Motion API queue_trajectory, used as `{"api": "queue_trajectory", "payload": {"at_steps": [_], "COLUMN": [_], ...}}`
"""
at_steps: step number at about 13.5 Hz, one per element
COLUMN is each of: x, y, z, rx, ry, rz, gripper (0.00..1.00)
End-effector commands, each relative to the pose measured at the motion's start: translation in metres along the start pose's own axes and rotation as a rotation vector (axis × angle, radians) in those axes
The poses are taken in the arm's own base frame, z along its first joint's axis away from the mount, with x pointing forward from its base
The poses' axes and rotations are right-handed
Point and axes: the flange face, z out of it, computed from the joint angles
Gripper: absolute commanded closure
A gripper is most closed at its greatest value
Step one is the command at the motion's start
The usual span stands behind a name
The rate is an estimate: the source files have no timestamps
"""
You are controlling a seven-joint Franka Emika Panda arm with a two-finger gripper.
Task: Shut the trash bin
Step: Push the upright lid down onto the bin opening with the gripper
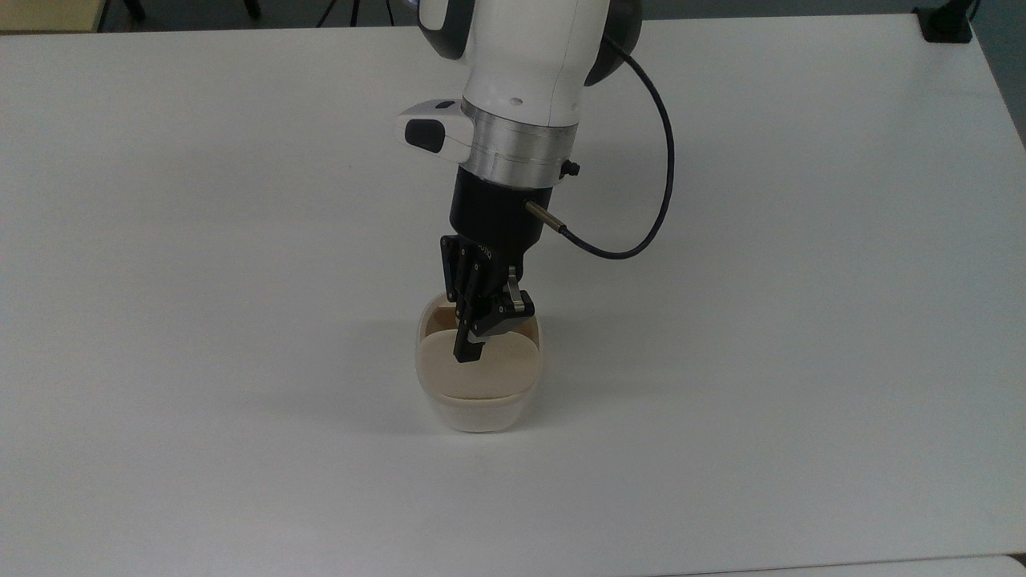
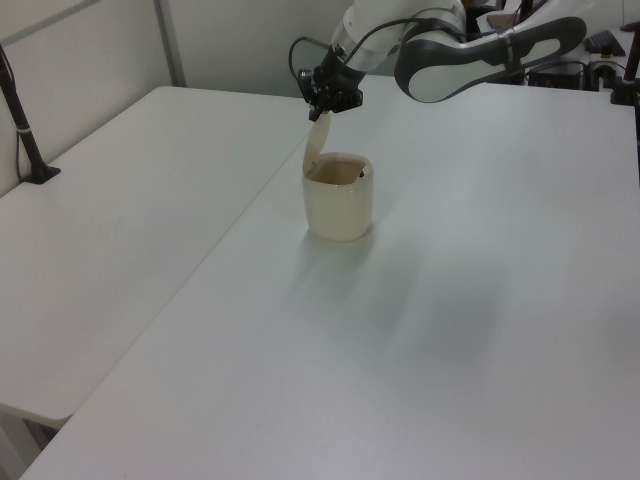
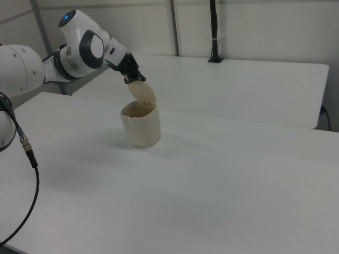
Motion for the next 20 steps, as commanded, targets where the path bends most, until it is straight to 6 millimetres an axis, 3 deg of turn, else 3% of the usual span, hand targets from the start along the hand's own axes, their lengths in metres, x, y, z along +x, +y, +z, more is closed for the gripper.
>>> {"api": "queue_trajectory", "payload": {"at_steps": [1,5,10,15,20], "x": [-0.009,-0.025,-0.036,-0.044,-0.067], "y": [0.013,0.038,0.061,0.070,0.083], "z": [-0.006,-0.015,0.004,0.014,0.028], "rx": [-0.030,-0.071,-0.153,-0.176,-0.208], "ry": [-0.010,-0.059,-0.090,-0.106,-0.137], "rz": [-0.073,-0.172,-0.252,-0.288,-0.329], "gripper": [1.00,1.00,1.00,1.00,1.00]}}
